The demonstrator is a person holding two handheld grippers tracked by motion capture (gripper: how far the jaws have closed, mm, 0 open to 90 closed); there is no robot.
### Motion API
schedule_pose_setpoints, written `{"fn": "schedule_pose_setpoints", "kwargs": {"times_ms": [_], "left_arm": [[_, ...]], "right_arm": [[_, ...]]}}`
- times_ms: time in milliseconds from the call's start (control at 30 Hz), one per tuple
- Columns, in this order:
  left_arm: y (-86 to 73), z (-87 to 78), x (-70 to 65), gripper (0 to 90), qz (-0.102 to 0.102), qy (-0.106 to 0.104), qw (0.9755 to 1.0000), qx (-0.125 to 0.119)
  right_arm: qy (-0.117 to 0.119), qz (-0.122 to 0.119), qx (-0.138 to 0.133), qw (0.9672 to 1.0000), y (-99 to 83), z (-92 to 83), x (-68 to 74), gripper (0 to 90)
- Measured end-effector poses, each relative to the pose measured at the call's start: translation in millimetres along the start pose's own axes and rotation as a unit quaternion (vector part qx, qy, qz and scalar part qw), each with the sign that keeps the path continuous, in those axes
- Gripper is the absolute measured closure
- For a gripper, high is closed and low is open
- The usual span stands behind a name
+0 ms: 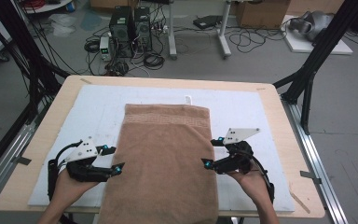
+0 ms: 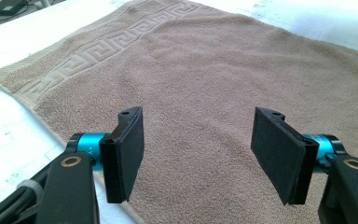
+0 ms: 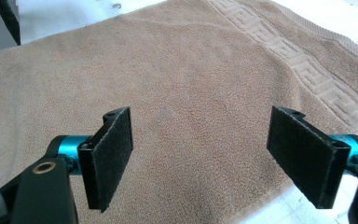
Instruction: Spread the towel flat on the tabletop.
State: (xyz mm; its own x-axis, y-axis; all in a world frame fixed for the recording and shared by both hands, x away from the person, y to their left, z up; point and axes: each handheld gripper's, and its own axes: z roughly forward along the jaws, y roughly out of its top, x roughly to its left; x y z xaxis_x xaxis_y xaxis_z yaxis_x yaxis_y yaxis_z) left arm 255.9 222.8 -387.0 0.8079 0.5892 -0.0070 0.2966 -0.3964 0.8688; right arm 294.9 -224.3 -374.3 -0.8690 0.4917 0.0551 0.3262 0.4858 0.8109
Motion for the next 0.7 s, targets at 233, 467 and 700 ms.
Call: {"fn": "schedule_pose_setpoints", "kwargs": {"times_ms": [233,467,700], "left_arm": [[5.1,2.3,11.4,34.3,-0.013,0.008,0.9999,-0.007],[18.7,6.7,14.8,34.2,0.002,0.01,0.9999,-0.006],[21.5,10.0,13.0,34.1,0.005,0.007,0.9999,-0.006]], "right_arm": [[-0.008,0.009,-0.003,0.9999,1.7,-3.7,-5.7,20.6],[-0.009,0.003,-0.002,1.0,8.1,-1.7,-9.6,20.5],[-0.006,-0.003,0.002,1.0,9.8,2.6,-9.3,20.5]]}}
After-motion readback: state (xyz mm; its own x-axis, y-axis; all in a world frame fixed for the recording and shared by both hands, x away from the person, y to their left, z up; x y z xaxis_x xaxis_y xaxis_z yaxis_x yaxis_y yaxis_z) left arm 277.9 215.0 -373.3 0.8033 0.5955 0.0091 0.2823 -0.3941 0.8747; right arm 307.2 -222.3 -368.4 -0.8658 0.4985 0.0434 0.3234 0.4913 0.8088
